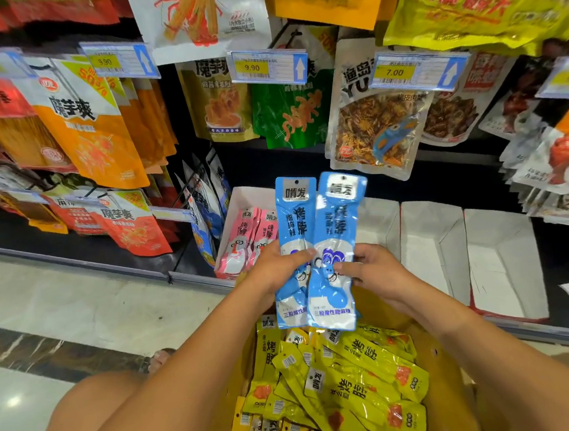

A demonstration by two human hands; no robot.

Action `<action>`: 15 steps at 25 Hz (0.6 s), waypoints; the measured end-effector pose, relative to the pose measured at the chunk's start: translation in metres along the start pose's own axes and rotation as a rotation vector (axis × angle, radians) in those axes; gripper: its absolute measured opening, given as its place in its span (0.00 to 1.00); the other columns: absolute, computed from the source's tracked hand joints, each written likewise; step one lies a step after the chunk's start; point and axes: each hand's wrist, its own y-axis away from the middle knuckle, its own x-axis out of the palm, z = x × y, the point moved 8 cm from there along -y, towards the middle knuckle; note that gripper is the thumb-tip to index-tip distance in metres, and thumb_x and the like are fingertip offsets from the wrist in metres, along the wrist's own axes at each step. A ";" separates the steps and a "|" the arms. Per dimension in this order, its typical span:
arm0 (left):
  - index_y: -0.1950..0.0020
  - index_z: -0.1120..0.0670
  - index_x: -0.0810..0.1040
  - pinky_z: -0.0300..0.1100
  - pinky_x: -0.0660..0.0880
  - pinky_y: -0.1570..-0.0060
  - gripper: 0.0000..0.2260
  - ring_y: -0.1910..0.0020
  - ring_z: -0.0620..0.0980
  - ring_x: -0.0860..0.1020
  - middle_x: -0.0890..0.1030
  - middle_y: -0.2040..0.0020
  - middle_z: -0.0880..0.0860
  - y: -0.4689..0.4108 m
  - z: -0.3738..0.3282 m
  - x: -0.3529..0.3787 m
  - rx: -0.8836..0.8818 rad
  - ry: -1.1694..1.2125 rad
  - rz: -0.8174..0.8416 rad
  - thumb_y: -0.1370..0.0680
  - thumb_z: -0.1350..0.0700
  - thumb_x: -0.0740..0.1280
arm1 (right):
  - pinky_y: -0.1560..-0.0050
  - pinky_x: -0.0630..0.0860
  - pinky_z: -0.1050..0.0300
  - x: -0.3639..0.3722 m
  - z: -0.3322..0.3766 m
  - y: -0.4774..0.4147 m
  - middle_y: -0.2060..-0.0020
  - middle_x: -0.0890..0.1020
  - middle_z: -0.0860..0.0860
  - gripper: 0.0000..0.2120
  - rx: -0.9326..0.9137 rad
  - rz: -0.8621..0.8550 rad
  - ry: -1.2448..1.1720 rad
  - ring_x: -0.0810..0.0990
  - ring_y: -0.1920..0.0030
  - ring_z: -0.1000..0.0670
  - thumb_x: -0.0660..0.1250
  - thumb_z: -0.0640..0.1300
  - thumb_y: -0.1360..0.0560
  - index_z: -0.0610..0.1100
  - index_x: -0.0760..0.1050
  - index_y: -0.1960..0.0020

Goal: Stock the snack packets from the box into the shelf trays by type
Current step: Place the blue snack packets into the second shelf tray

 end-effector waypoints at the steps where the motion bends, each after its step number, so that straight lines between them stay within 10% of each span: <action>1: 0.38 0.55 0.79 0.52 0.84 0.53 0.16 0.52 0.54 0.87 0.87 0.48 0.54 -0.001 -0.002 0.005 -0.012 0.025 0.009 0.24 0.57 0.77 | 0.66 0.77 0.64 -0.001 0.000 0.001 0.52 0.86 0.45 0.10 -0.007 0.006 -0.005 0.85 0.57 0.51 0.72 0.34 0.25 0.40 0.80 0.44; 9: 0.39 0.58 0.79 0.55 0.84 0.51 0.16 0.53 0.57 0.87 0.87 0.49 0.56 -0.011 -0.008 0.012 -0.043 0.073 -0.040 0.25 0.62 0.77 | 0.57 0.83 0.54 -0.021 -0.006 0.001 0.52 0.87 0.44 0.09 0.060 -0.085 -0.056 0.86 0.54 0.47 0.71 0.38 0.23 0.37 0.78 0.44; 15: 0.41 0.58 0.80 0.48 0.83 0.53 0.12 0.53 0.55 0.86 0.87 0.49 0.57 -0.027 -0.028 0.003 -0.028 -0.047 -0.030 0.23 0.63 0.74 | 0.69 0.75 0.65 -0.024 -0.003 -0.010 0.57 0.87 0.46 0.08 0.080 -0.143 0.042 0.80 0.62 0.52 0.72 0.41 0.24 0.38 0.81 0.47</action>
